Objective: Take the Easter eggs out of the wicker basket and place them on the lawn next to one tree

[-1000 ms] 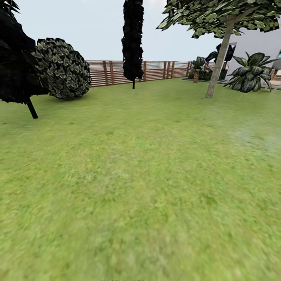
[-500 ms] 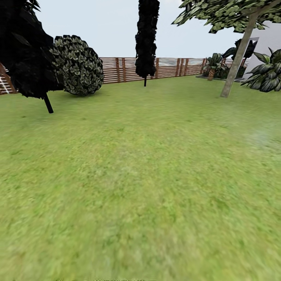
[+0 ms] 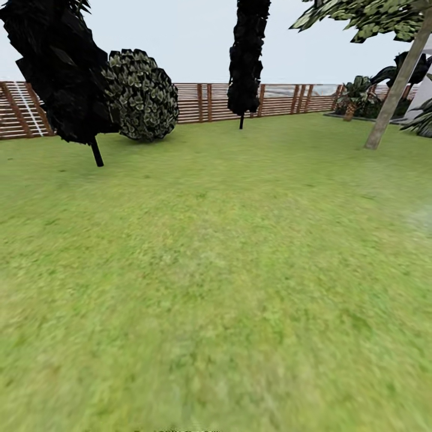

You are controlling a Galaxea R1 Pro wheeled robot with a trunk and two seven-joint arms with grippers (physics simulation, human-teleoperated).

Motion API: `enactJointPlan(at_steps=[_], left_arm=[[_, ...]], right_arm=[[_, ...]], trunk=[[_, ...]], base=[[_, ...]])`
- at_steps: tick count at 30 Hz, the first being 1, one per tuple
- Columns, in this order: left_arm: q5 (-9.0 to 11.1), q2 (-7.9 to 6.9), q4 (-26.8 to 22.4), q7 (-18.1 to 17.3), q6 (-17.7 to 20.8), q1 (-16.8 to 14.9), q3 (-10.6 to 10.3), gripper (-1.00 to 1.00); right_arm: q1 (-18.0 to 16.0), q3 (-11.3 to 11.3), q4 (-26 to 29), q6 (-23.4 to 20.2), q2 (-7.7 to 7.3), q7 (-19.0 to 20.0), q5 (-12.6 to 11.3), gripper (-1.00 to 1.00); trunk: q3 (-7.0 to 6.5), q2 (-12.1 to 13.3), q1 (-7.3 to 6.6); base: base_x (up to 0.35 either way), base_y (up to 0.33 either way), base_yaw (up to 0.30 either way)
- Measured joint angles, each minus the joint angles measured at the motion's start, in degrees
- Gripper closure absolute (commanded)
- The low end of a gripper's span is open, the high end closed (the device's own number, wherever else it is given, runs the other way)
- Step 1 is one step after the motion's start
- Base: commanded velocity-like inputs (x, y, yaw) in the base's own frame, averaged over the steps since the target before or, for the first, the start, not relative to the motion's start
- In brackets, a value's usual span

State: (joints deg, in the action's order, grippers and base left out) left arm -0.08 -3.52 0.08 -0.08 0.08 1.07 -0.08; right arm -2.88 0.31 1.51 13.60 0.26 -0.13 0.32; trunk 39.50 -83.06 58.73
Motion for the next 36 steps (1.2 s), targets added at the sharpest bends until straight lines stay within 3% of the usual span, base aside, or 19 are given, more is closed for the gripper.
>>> enactJointPlan(at_steps=[28, 36], left_arm=[[0.0, 0.00, 0.0, 0.0, 0.0, 0.0, 0.0, -1.00], [0.0, -0.01, 0.0, 0.0, 0.0, 0.0, 0.0, -1.00]], right_arm=[[0.0, 0.0, -0.4, 1.0, 0.24, 0.0, 0.0, -1.00], [0.0, 0.0, -0.6, 1.0, 0.91, 0.0, -0.1, -1.00]], trunk=[[1.94, 0.0, 0.00], [2.49, 0.0, 0.00]], base=[[0.000, 0.000, 0.197], [0.000, 0.000, 0.198]])
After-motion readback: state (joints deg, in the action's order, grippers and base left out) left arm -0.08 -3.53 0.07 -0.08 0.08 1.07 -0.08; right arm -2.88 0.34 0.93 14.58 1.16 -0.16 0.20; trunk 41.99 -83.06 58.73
